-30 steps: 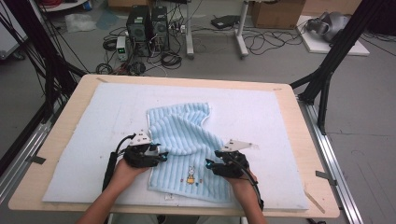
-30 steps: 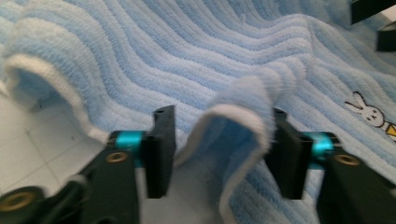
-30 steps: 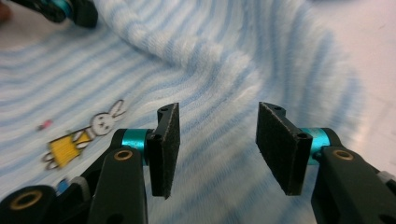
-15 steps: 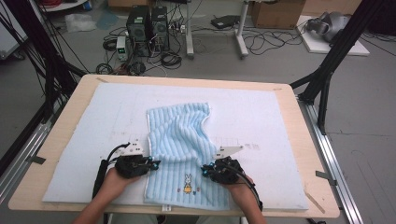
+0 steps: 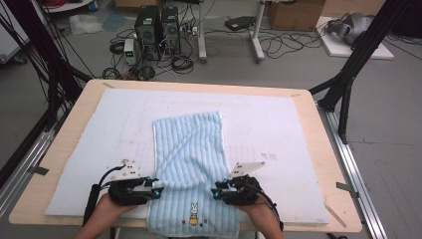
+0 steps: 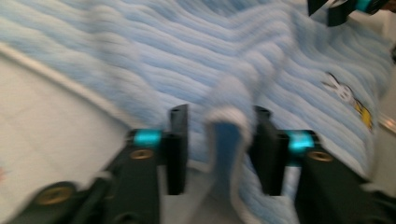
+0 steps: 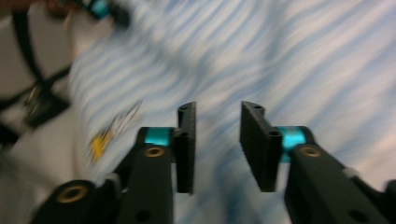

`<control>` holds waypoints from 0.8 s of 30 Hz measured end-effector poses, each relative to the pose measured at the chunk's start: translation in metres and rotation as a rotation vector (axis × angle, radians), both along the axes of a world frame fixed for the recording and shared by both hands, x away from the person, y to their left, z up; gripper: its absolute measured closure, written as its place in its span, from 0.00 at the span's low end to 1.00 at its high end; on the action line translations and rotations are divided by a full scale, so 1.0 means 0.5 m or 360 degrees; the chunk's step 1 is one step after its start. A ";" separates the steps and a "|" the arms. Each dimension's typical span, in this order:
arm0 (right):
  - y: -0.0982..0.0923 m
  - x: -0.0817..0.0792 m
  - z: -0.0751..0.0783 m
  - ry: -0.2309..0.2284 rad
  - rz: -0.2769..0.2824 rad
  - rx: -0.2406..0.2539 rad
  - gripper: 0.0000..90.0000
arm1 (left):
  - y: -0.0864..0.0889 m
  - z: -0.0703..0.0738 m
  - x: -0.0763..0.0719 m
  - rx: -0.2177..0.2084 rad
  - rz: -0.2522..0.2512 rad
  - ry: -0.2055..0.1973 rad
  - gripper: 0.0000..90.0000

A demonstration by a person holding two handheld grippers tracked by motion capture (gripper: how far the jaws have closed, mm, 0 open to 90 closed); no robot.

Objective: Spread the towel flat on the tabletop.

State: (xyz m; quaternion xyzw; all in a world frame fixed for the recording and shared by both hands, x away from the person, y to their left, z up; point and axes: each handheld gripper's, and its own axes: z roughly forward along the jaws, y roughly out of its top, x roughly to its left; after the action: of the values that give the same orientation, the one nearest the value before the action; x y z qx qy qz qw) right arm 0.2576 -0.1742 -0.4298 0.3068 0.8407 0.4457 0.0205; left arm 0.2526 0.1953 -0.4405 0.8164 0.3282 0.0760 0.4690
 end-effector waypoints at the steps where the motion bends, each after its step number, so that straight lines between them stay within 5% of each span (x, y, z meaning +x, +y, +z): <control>1: -0.005 0.009 0.005 -0.0026 -0.0060 0.0021 0.69 | 0.006 0.004 0.006 -0.0028 0.0036 -0.0011 0.56; 4: 0.000 0.035 0.004 -0.0068 -0.0215 0.0009 0.64 | 0.020 0.014 0.025 -0.0085 0.0124 -0.0030 0.51; 8: 0.032 0.062 -0.020 -0.0082 -0.0260 -0.0199 0.67 | 0.032 0.023 0.057 -0.0100 0.0200 -0.0040 0.50; 11: 0.040 0.062 -0.028 -0.0119 -0.0214 -0.0282 0.80 | 0.040 0.024 0.086 -0.0103 0.0253 -0.0041 0.50; 14: 0.029 0.056 -0.026 -0.0058 -0.0154 -0.0272 0.96 | 0.046 0.020 0.116 -0.0109 0.0310 -0.0025 0.50; 24: -0.020 0.026 -0.021 0.0076 0.0137 -0.0220 0.91 | 0.037 0.015 0.184 -0.0095 0.0388 -0.0048 0.49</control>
State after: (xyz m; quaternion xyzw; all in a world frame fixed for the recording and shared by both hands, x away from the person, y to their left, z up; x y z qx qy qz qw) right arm 0.2704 -0.1840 -0.4402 0.2789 0.8821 0.3795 0.0024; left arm 0.3444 0.2136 -0.4331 0.7550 0.4200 0.1350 0.4851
